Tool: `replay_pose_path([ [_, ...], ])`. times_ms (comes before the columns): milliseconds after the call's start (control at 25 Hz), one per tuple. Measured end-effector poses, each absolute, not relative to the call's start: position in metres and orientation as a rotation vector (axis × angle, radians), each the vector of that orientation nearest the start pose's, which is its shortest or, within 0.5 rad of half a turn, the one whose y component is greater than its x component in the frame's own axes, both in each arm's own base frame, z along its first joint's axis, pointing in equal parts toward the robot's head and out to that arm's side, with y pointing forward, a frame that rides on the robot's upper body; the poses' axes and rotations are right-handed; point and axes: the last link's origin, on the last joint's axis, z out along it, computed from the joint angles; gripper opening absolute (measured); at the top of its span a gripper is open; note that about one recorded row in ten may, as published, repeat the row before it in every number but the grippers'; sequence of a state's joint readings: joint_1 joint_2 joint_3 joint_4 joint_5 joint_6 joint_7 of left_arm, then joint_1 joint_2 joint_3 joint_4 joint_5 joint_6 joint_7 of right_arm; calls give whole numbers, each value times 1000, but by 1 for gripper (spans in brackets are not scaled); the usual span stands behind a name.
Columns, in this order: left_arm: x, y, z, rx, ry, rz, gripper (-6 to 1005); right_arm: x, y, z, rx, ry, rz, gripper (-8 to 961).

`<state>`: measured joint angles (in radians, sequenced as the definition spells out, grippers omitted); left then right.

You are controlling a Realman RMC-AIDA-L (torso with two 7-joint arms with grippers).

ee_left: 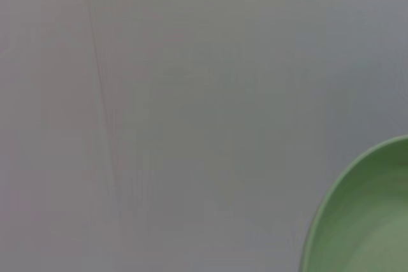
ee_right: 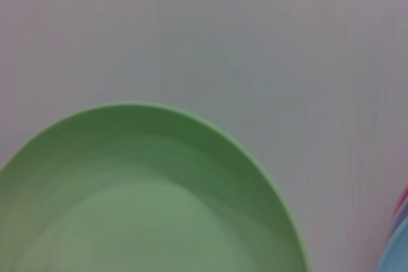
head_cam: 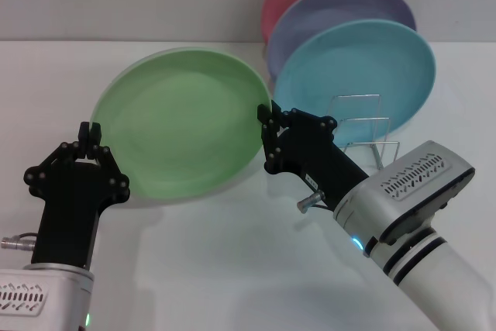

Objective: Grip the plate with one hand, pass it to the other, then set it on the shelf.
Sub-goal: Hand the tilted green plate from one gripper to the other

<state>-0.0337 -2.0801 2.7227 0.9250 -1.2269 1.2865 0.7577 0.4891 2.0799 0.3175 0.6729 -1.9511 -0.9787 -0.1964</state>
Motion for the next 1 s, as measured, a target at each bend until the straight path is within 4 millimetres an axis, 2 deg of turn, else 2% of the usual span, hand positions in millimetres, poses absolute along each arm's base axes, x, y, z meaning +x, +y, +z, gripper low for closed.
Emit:
replay_pose_path([
  [1000,-244,222,-74,-1520,-407,-607,28,197,301,-130,-2025,485,839,32],
])
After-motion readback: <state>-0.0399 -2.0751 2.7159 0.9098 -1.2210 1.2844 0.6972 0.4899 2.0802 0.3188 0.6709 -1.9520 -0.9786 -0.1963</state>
